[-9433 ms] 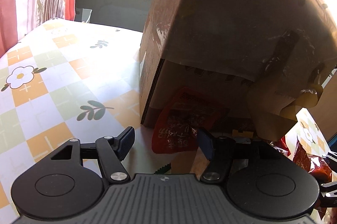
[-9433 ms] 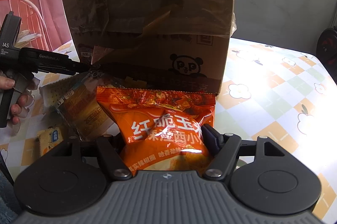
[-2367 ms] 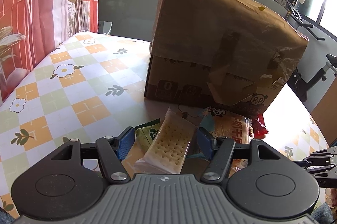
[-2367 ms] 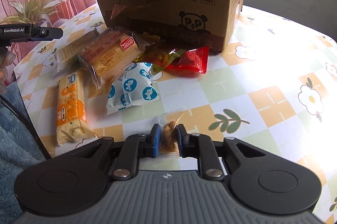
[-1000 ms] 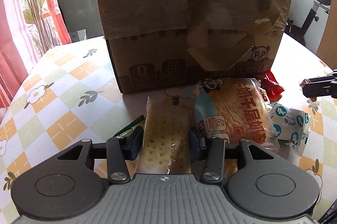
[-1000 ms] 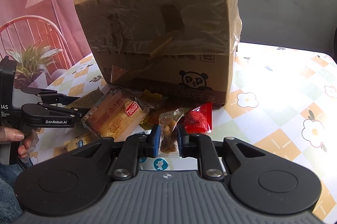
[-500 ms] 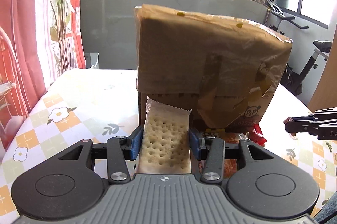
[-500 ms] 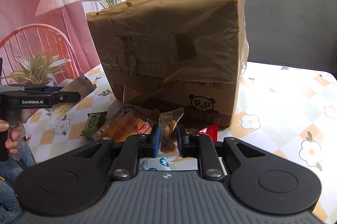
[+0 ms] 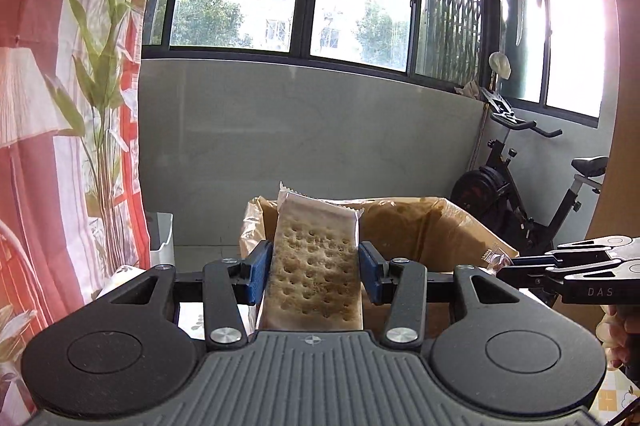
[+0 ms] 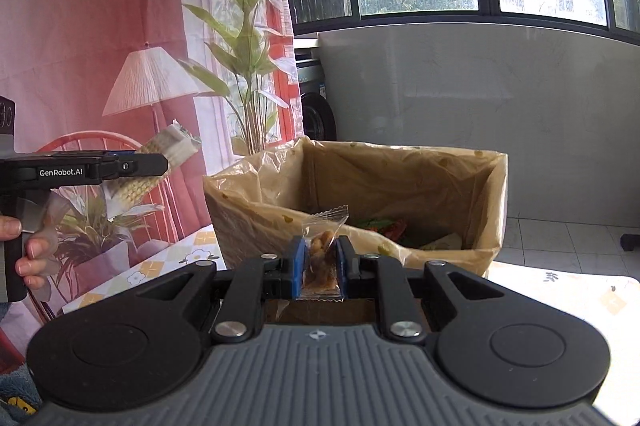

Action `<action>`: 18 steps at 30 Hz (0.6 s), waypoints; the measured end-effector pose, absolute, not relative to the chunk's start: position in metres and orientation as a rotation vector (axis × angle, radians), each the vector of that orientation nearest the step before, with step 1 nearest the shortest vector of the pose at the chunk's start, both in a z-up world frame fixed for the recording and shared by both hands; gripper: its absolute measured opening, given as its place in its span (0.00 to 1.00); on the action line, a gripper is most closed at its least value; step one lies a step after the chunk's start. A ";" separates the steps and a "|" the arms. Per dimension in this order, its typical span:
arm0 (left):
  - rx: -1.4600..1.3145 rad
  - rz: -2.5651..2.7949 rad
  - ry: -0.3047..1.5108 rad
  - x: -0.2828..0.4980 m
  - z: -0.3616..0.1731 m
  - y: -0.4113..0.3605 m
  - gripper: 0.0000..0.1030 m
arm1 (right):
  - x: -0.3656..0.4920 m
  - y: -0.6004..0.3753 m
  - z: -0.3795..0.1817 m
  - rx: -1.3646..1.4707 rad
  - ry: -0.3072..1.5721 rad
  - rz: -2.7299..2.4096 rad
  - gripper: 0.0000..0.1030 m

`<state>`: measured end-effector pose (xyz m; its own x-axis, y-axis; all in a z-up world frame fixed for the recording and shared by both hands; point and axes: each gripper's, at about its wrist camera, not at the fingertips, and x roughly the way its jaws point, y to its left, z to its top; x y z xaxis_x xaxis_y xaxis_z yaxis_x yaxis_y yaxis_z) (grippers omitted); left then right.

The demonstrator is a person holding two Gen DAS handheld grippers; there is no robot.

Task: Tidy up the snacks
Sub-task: 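Carry both packets over the box and lower them inside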

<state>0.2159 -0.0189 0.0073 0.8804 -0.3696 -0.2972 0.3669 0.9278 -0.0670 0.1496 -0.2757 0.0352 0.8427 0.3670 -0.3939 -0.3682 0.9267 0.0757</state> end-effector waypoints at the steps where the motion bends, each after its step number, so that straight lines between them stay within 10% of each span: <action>1: -0.006 -0.390 0.303 0.226 0.013 -0.023 0.48 | 0.158 -0.276 0.042 -0.008 0.412 0.385 0.17; 18: 0.009 -0.370 0.500 0.364 -0.015 -0.089 0.54 | 0.310 -0.293 0.029 0.014 0.642 0.175 0.21</action>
